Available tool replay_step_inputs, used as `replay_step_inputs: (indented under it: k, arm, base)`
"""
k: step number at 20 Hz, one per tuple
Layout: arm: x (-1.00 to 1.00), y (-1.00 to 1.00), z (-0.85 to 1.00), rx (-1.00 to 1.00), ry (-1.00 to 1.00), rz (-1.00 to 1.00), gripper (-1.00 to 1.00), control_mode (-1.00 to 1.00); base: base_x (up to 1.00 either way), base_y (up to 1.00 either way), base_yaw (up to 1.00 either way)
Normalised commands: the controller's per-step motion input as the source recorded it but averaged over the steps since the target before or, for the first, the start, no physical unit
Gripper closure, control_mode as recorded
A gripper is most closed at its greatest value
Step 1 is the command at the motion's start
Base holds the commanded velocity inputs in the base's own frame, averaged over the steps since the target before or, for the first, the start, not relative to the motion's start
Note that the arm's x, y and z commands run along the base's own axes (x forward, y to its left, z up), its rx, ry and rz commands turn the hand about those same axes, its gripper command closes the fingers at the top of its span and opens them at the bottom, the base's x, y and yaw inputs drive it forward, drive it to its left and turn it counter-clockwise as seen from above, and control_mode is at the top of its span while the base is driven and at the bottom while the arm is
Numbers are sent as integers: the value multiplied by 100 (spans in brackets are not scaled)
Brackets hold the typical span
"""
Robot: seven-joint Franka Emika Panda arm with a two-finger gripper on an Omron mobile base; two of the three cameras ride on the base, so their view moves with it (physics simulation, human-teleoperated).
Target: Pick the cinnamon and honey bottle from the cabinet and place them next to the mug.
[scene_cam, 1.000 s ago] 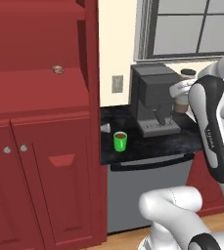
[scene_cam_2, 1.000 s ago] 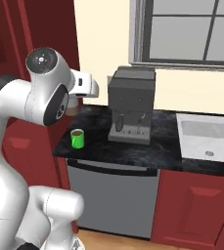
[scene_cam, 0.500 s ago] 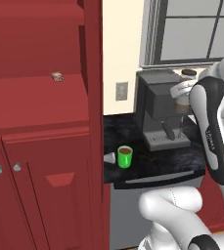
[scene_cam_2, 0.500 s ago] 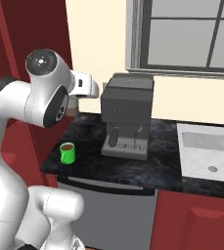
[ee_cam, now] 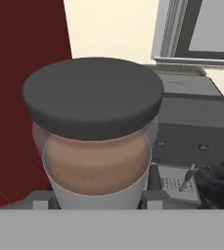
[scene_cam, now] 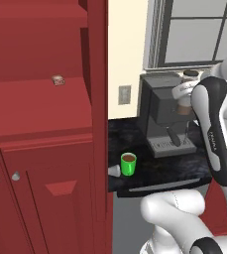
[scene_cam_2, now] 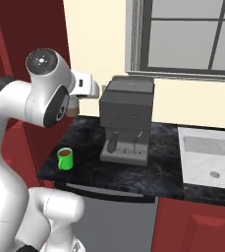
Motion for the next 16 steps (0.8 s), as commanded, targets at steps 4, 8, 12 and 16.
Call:
replay_step_inputs:
  k: [4, 8, 12, 16]
  arm:
    - [0, 0, 0, 0, 0, 0, 100, 100]
    - [40, 0, 0, 0, 4, 1, 100, -100]
    - [86, 0, 2, 0, 16, 16, 100, -100]
    - [37, 0, -18, -9, 6, 14, 100, -100]
  base:
    - [0, 0, 0]
    - [0, 0, 0]
    - [0, 0, 0]
    - [0, 0, 0]
